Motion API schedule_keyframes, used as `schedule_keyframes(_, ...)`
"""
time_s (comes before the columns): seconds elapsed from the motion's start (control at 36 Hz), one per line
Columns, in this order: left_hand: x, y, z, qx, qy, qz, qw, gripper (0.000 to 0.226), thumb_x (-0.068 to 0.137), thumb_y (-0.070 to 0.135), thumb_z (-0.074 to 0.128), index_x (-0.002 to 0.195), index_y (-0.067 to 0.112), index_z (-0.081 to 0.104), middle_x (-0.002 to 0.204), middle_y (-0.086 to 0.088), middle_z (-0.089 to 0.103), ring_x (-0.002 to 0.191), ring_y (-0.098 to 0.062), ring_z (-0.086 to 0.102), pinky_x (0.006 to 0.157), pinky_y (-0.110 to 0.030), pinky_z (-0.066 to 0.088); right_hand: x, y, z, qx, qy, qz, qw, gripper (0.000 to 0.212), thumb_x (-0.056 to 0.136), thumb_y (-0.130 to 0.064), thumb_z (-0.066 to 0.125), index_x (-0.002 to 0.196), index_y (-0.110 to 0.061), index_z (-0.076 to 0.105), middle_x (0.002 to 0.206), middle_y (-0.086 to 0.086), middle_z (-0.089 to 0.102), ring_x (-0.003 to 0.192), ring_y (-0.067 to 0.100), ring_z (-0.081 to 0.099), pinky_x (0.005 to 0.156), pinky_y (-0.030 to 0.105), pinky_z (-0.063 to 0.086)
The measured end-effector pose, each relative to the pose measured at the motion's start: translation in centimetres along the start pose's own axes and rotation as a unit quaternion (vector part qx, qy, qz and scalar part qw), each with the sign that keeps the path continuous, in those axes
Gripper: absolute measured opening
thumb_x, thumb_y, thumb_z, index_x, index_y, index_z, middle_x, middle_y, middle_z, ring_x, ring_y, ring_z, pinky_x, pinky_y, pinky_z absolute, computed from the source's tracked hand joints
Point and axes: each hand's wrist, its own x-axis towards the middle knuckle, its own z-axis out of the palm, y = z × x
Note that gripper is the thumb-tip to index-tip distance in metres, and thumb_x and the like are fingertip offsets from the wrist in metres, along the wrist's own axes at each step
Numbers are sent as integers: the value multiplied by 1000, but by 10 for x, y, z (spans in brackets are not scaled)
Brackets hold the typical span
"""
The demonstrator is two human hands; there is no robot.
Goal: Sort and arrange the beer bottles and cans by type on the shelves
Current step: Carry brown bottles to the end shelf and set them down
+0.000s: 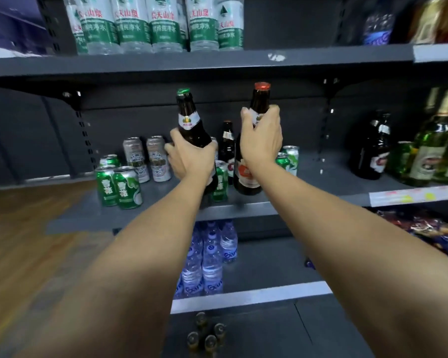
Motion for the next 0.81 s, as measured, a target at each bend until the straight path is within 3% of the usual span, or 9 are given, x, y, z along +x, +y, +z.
schedule_keyframes(0.19, -82, 26, 64, 21, -113, 29, 993, 68, 68, 45, 75, 124, 23, 42, 119, -7, 50, 108, -31, 54, 72, -36, 39, 5, 80, -90, -102, 18, 70, 992, 37, 96, -40, 52, 111, -6, 47, 110, 11, 59, 104, 29, 56, 84, 41, 45)
schedule_keyframes(0.31, -125, 30, 110, 40, -184, 34, 981, 72, 66, 48, 76, 125, 25, 41, 118, -6, 50, 106, -32, 56, 76, -41, 46, 5, 124, -137, -159, 20, 120, 980, 39, 97, -42, 50, 109, -6, 45, 106, 12, 60, 98, 31, 58, 72, 36, 41)
schedule_keyframes(0.42, -174, 39, 163, 45, -267, 41, 962, 76, 69, 48, 77, 131, 25, 39, 128, -7, 48, 113, -32, 54, 78, -39, 42, 14, 163, -187, -222, 28, 135, 965, 34, 98, -44, 47, 97, -10, 39, 95, 9, 55, 83, 29, 55, 64, 34, 35)
schedule_keyframes(0.56, -230, 52, 231, 36, -360, 56, 931, 64, 70, 44, 75, 120, 23, 41, 120, -6, 49, 107, -32, 55, 73, -39, 44, 38, 208, -239, -310, 33, 149, 938, 35, 99, -45, 44, 92, -12, 34, 85, 4, 43, 72, 25, 43, 54, 35, 24)
schedule_keyframes(0.69, -273, 64, 306, 23, -431, 55, 900, 79, 66, 48, 77, 129, 21, 36, 125, -8, 49, 112, -33, 54, 76, -40, 46, 60, 264, -286, -319, 77, 191, 925, 35, 99, -45, 43, 94, -12, 34, 97, 10, 51, 85, 31, 51, 63, 37, 33)
schedule_keyframes(0.81, -307, 77, 364, 37, -491, 92, 865, 82, 68, 48, 77, 131, 20, 33, 130, -8, 44, 119, -32, 49, 77, -38, 43, 77, 307, -325, -353, 102, 235, 900, 34, 100, -44, 41, 95, -11, 34, 106, 11, 53, 86, 30, 49, 64, 36, 31)
